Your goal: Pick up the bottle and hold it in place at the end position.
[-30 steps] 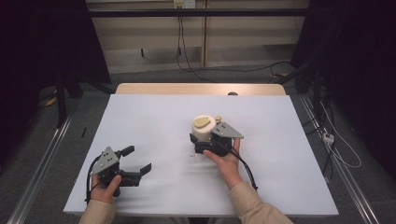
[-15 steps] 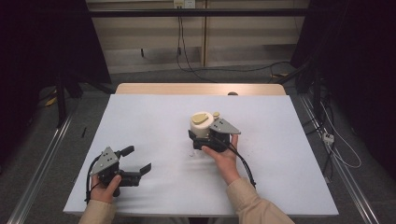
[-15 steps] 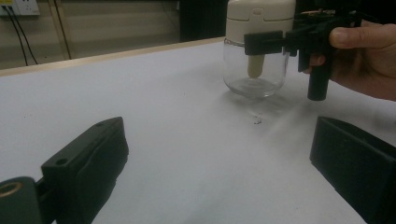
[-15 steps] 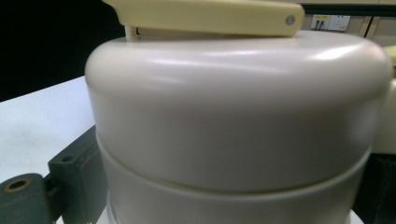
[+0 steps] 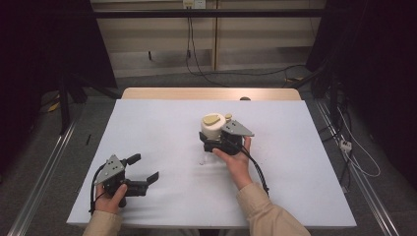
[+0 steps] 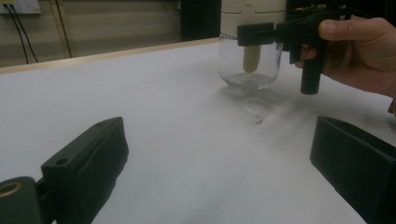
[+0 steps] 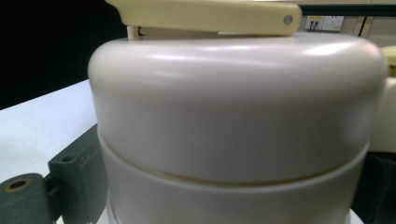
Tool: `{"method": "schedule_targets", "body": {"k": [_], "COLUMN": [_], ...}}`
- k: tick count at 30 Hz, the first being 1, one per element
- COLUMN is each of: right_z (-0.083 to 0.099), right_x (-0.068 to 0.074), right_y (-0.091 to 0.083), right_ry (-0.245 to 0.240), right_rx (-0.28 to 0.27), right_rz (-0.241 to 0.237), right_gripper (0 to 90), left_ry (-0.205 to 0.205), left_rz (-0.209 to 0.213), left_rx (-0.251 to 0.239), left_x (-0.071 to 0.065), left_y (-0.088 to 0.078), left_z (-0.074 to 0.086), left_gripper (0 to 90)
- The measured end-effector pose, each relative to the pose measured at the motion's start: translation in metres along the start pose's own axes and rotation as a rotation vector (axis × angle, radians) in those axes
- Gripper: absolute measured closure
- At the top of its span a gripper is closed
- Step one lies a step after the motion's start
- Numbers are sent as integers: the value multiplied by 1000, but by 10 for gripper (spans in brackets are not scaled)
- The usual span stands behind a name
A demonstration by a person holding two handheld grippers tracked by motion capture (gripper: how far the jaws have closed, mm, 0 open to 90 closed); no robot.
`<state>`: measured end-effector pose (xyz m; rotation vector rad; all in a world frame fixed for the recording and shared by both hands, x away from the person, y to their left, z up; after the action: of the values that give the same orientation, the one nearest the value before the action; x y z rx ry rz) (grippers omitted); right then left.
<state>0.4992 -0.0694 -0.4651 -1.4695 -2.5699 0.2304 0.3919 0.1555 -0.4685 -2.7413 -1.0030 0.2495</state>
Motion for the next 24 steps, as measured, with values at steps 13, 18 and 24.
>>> {"method": "schedule_targets", "body": {"k": [13,18,24], "right_z": [4,7,9], "right_x": [-2,-5,-6], "right_y": [9,10,11], "right_ry": [9,9,7], "right_rx": [7,14,17], "right_rz": [10,18,22], "right_gripper": [62,61,61], "left_ry": [3,3,0], "left_rz": [0,-1,-2], "left_rx": [6,5,5], "left_x": [1,1,1], "left_y": [0,0,1], "left_z": [1,1,1], "left_gripper": [37,37,37]}}
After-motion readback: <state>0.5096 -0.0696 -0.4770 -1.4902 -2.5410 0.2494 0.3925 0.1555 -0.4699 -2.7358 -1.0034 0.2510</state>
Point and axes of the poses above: each handheld gripper's, and its own axes: y roughly forward along the jaws, z roughly out of its underside, x roughly to its left, the point moved 10 cm from there along y, roughly forward along the jaws, and after that the axes turned 1 degree about -x, right-handed, at the moved point
